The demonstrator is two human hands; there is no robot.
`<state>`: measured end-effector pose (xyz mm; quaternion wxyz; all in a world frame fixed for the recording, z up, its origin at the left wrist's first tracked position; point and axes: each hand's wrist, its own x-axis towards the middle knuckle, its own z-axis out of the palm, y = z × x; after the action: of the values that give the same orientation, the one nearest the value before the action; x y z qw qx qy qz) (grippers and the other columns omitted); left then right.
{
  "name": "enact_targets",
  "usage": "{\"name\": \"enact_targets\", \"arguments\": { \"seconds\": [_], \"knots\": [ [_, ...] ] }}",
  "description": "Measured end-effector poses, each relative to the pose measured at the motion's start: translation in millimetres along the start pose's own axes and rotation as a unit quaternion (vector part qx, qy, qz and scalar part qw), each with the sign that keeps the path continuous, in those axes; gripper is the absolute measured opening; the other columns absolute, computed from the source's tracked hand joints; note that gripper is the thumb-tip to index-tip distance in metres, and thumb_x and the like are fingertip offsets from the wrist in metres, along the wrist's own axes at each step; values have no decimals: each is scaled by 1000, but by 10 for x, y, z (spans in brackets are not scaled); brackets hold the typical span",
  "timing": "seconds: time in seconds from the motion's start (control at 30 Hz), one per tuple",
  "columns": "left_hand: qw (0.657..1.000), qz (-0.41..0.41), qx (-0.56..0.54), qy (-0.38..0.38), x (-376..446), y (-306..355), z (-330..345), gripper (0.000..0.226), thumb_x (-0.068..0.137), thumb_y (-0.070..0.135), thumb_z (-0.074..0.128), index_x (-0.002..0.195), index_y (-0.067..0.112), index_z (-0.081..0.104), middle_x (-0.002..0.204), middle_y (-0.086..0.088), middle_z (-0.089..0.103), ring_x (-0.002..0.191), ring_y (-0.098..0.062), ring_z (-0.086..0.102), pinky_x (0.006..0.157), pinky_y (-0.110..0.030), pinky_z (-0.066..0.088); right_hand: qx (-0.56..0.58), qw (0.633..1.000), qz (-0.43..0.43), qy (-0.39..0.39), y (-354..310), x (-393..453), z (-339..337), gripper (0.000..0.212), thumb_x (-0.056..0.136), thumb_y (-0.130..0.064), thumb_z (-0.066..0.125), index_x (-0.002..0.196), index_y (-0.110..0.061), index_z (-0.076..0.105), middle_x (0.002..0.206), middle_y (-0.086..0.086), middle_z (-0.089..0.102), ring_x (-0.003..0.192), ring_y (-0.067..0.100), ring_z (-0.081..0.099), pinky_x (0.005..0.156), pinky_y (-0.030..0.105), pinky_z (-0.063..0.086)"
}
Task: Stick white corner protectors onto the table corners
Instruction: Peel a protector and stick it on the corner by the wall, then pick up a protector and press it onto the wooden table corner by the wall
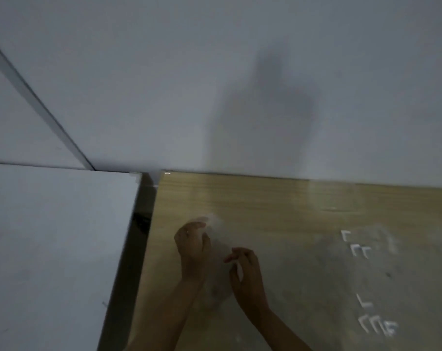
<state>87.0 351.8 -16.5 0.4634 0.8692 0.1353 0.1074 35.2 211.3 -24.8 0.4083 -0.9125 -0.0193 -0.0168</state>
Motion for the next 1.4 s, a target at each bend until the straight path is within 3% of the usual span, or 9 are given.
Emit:
{"name": "enact_targets", "arguments": {
  "seconds": [0.1, 0.27, 0.57, 0.63, 0.83, 1.07, 1.17, 1.3, 1.4],
  "knots": [
    [998, 1, 11, -63, -405, 216, 235, 26, 81, 16, 48, 102, 15, 63, 107, -5, 61, 108, -25, 45, 94, -16, 26, -18, 999, 34, 9, 321, -467, -381, 27, 79, 0, 53, 92, -21, 64, 107, -27, 40, 113, 0, 46, 98, 11, 36],
    [988, 33, 16, -150, -953, 718, 739, 20, 89, 8, 53, 104, 17, 61, 112, -3, 57, 115, -22, 42, 94, -19, 28, -39, 994, 75, 67, 943, -1060, -1113, 25, 79, -11, 46, 93, -16, 66, 104, -12, 50, 109, -9, 44, 96, 14, 39],
    [954, 96, 55, -279, -1654, 1519, 1725, 21, 84, 6, 54, 101, 16, 62, 108, -4, 57, 109, -21, 49, 92, -24, 34, -116, 982, 108, 100, 1967, -1600, -2117, 29, 72, -15, 46, 93, -12, 67, 102, 4, 61, 101, 18, 53, 96, 14, 34],
    [949, 106, 63, -289, -1713, 1640, 1923, 21, 85, 6, 53, 102, 15, 62, 110, -5, 56, 109, -22, 49, 92, -25, 34, -124, 977, 136, 109, 2214, -1548, -2279, 32, 71, -16, 49, 97, -11, 67, 107, 5, 62, 105, 23, 55, 102, 11, 27],
    [939, 146, 92, -297, -1647, 1909, 2531, 21, 91, 10, 50, 110, 10, 58, 117, -8, 53, 113, -23, 47, 93, -23, 34, -149, 970, 112, 153, 2716, -1003, -2809, 43, 80, -23, 41, 120, -13, 57, 130, 13, 54, 119, 28, 49, 101, 40, 44],
    [912, 232, 164, -297, -1479, 2220, 3152, 34, 96, 21, 48, 129, 13, 53, 130, -5, 54, 122, -25, 46, 100, -31, 36, -224, 969, 89, 60, 3322, -471, -2980, 61, 100, -47, 15, 146, -11, 33, 152, 11, 36, 140, 22, 29, 112, 42, 21],
    [887, 265, 229, -302, -1450, 2301, 3391, 41, 95, 26, 50, 133, 12, 50, 136, -5, 52, 128, -25, 43, 106, -32, 32, -252, 963, 82, 50, 3398, -507, -2980, 59, 100, -43, 24, 150, -13, 30, 157, 6, 28, 145, 19, 25, 116, 42, 20],
    [866, 279, 288, -298, -1430, 2363, 3571, 38, 67, 25, 79, 101, 12, 70, 114, -8, 65, 106, -30, 60, 87, -37, 49, -252, 963, 76, 58, 3371, -516, -3015, 60, 97, -43, 30, 151, -18, 27, 157, 2, 27, 146, 16, 24, 116, 42, 20],
    [871, 287, 300, -264, -1425, 2390, 3646, 28, 53, 22, 85, 76, 18, 71, 105, -5, 68, 94, -26, 62, 74, -34, 51, -243, 965, 77, 56, 3366, -503, -3031, 61, 97, -44, 29, 152, -20, 23, 158, 0, 24, 147, 14, 20, 117, 41, 18]
  ]
}}
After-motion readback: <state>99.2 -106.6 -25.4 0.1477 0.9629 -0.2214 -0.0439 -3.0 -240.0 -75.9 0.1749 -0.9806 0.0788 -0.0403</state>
